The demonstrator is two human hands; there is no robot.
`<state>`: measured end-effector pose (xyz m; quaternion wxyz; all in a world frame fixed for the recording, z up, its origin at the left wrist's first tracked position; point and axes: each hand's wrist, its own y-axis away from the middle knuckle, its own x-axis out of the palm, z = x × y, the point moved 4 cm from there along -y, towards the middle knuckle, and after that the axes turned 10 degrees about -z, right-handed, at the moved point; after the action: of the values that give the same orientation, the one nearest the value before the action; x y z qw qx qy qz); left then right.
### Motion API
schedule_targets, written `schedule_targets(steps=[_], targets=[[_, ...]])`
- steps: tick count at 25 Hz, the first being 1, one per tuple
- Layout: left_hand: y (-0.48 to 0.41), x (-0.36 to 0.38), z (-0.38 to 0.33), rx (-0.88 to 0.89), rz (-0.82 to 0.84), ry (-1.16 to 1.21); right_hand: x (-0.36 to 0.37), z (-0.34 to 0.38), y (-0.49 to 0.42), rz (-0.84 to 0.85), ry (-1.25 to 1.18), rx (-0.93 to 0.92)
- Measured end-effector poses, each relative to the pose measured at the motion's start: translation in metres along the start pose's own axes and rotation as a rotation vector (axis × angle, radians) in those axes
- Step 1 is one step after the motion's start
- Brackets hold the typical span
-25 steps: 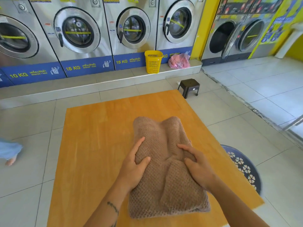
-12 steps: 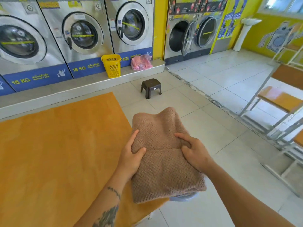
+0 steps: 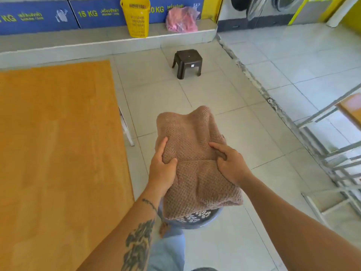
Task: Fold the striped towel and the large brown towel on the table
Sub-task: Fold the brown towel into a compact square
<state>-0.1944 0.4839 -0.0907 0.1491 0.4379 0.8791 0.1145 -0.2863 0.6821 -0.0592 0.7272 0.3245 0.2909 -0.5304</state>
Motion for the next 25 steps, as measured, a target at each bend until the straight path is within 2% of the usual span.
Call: schedule_targets(steps=[4, 10, 14, 19, 21, 25], targets=[[-0.022, 0.042, 0.057, -0.172, -0.062, -0.072, 0.042, -0.060, -0.035, 0.112, -0.002, 0.102], [-0.043, 0.079, 0.173, -0.368, -0.148, -0.250, 0.142, -0.161, -0.060, 0.374, -0.020, 0.133], [-0.060, 0.098, 0.264, -0.487, -0.128, -0.316, 0.216, -0.236, -0.071, 0.518, -0.033, 0.236], [-0.111, 0.123, 0.364, -0.546, -0.116, -0.301, 0.304, -0.307, -0.108, 0.544, -0.039, 0.278], [-0.131, 0.129, 0.399, -0.552, -0.063, -0.374, 0.336, -0.332, -0.118, 0.565, -0.014, 0.271], [-0.140, 0.130, 0.459, -0.711, 0.152, -0.683, 0.381, -0.379, -0.112, 0.761, 0.140, 0.385]])
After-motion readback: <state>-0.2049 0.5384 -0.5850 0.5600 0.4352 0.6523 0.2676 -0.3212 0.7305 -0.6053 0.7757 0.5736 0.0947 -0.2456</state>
